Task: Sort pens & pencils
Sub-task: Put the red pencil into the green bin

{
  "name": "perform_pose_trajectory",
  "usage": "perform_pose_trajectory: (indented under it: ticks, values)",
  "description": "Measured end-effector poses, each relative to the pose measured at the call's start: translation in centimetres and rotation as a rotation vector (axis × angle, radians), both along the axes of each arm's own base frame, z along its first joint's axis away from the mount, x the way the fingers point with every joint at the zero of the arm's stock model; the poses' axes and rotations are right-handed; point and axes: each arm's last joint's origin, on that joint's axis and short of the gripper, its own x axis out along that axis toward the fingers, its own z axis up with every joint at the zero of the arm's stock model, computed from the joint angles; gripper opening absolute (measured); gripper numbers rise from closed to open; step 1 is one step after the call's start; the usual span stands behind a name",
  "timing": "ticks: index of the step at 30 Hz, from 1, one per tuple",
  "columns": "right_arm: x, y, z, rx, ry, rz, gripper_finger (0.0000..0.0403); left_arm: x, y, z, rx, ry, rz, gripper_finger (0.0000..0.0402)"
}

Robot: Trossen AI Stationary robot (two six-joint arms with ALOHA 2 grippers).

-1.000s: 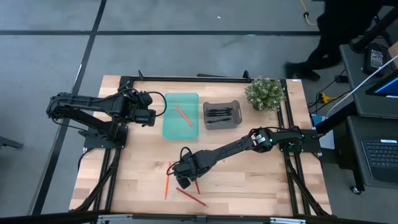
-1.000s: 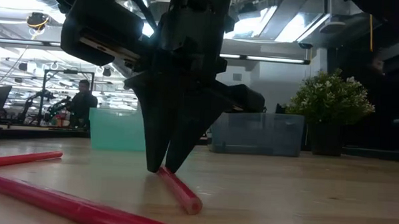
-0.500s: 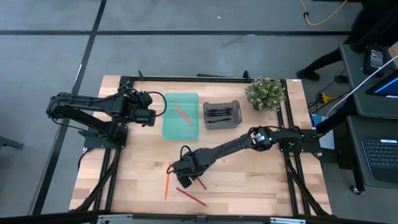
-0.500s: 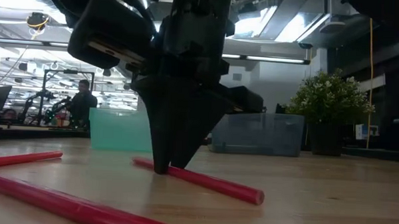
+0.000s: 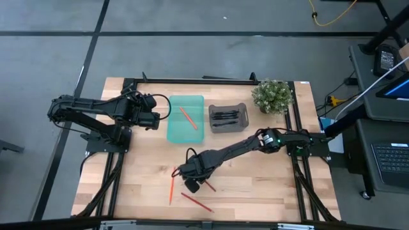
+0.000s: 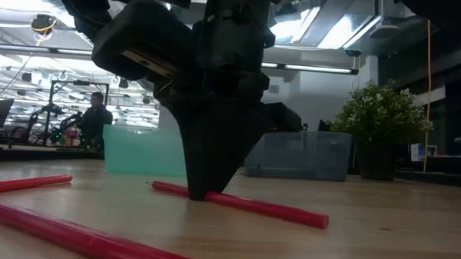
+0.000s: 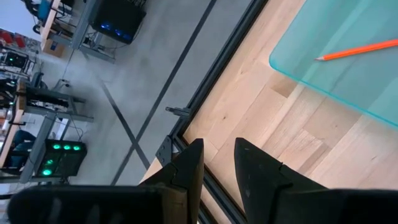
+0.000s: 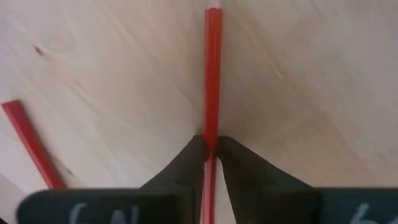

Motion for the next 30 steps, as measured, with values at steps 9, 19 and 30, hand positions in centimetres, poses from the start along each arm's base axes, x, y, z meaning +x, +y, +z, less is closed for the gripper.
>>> perform_pose_trajectory:
  ticks: [9,19,30]
  values:
    - [-0.2,-0.8,0.1,-0.04,0.025,0.086,0.0027,-0.1,0.0,-0.1,-0.02,0.017,0.0,0.0085]
    - [-0.9,-1.4,0.2,-0.132,0.096,0.114,0.0024,-0.2,0.0,-0.1,-0.025,0.017,0.002,0.0085]
    - [-0.8,-2.2,3.4,-0.297,0.161,0.133,0.0017,-0.2,0.0,-0.1,-0.025,0.012,0.005,0.0085]
